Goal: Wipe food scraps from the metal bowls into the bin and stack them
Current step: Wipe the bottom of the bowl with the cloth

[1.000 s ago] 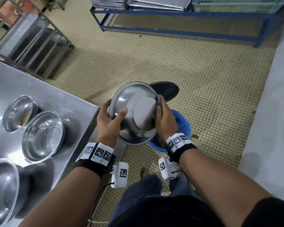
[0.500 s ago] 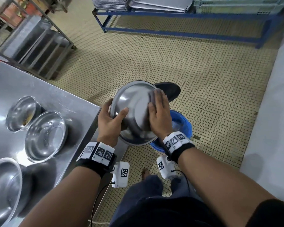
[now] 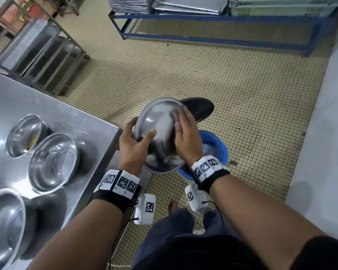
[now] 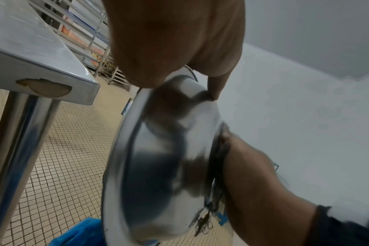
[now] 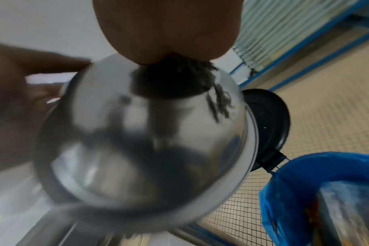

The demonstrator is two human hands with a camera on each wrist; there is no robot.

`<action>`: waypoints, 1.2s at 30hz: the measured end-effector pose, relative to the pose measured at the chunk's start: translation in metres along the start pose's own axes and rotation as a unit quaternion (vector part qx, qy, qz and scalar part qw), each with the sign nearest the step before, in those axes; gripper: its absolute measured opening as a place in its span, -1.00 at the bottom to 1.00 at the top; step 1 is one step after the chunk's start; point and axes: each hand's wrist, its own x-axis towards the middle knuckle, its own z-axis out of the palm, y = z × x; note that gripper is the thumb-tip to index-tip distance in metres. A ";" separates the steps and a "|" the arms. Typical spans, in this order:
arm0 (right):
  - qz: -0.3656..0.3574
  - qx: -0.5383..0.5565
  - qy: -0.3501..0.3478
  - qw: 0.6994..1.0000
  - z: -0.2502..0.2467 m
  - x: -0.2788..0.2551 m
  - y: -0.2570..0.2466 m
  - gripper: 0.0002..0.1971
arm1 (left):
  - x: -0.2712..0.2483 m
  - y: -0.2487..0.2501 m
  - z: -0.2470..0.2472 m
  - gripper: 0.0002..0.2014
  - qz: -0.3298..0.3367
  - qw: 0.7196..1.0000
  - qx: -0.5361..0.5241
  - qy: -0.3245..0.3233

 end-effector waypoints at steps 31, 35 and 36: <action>-0.267 -0.233 -0.005 0.935 -0.022 0.049 -0.113 -0.43 | 0.011 0.087 0.000 -0.71 -0.009 0.968 -0.230 0.096; -0.342 -0.255 -0.029 0.904 -0.024 0.012 -0.071 -0.33 | 0.022 0.099 -0.015 -0.70 -0.013 0.957 -0.258 0.135; -0.344 -0.263 -0.024 0.901 -0.024 0.004 -0.060 -0.33 | 0.025 0.101 -0.019 -0.75 -0.009 0.953 -0.265 0.144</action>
